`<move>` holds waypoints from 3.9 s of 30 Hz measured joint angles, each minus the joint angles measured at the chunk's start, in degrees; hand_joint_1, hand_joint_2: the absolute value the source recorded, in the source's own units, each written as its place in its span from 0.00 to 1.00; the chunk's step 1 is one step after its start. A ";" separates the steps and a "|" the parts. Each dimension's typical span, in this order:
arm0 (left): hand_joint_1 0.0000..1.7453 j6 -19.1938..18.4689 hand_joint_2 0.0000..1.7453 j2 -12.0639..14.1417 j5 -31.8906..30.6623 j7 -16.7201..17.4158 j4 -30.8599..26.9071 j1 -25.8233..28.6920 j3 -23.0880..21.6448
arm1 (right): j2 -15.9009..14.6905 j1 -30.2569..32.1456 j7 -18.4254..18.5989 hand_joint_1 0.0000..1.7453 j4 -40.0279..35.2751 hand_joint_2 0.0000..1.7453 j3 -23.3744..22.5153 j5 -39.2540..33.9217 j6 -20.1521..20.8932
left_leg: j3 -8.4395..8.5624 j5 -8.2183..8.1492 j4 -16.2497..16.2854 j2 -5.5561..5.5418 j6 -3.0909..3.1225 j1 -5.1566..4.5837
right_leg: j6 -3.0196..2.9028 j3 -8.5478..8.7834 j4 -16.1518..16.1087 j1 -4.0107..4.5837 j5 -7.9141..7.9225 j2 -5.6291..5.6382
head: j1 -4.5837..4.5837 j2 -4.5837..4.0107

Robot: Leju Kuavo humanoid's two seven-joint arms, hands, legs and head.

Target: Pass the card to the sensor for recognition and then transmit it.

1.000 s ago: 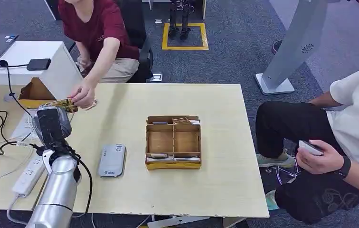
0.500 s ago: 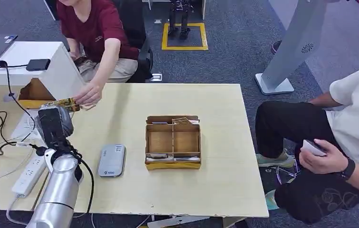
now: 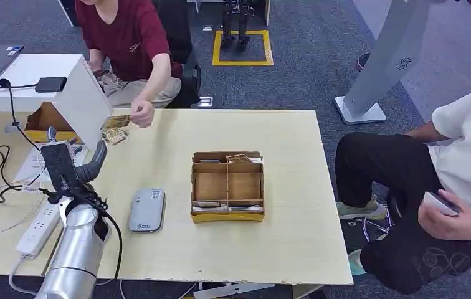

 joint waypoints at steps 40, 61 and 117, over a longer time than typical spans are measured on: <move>0.00 -14.03 1.00 8.35 -25.42 3.17 -28.96 15.52 -19.19 | -0.31 0.53 -1.11 0.00 -0.44 1.00 -3.21 -0.20 1.92 | -0.22 -0.01 0.05 0.13 0.04 -0.01 | 0.07 -0.23 0.00 -0.01 0.05 0.11 | 0.00 0.00; 0.00 -9.81 1.00 10.67 -35.52 6.03 -30.80 16.89 -22.34 | -0.31 0.69 -0.59 0.00 -0.90 1.00 -4.37 1.22 2.14 | -0.23 0.02 0.05 0.13 0.04 0.00 | 0.07 -0.24 0.00 -0.01 0.05 0.11 | -0.02 0.00; 0.00 -10.49 1.00 12.94 -49.07 12.66 -22.25 15.62 -38.07 | -0.07 -0.13 -0.50 0.00 -1.40 1.00 -5.81 3.65 3.06 | -0.26 0.02 0.05 0.13 0.04 0.00 | 0.07 -0.28 0.00 -0.02 0.05 0.12 | 0.00 0.00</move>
